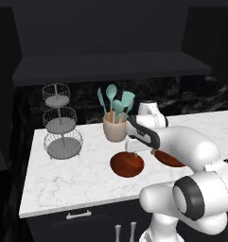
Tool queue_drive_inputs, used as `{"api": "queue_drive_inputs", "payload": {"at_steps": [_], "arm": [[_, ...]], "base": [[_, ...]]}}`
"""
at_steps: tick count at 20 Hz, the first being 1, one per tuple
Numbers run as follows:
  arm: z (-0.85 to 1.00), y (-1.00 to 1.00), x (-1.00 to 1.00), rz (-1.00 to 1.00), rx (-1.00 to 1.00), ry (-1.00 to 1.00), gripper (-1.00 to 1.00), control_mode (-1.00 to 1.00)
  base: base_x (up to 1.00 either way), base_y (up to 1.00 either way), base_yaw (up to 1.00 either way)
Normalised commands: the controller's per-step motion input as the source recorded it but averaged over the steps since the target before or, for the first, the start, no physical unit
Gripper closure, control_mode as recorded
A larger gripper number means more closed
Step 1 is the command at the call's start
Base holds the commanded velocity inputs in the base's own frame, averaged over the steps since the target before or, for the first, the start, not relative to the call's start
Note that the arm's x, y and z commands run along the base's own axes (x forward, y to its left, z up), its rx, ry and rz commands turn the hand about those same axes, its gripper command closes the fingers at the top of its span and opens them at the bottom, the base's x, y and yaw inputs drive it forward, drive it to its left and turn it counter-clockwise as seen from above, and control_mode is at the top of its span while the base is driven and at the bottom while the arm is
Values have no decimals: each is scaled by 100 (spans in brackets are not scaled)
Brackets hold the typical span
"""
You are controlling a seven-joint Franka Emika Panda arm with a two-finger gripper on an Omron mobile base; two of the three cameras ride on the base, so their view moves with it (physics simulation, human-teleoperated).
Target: Pick up the bowls on the counter and stack them on top of one another in the open cabinet. Place the smaller bowl on top of the larger bowl.
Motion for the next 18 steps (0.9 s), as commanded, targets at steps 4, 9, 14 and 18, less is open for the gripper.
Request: {"api": "queue_drive_inputs", "payload": {"at_steps": [4,9,14,18], "arm": [[-57,11,0,0,0,4,-100,-100],[-32,1,9,0,0,0,-100,-100],[-23,0,24,0,0,-1,-100,-100],[-20,0,24,0,1,-4,-100,-100]], "base": [[0,0,0],[0,0,0],[0,0,0],[0,0,0]]}}
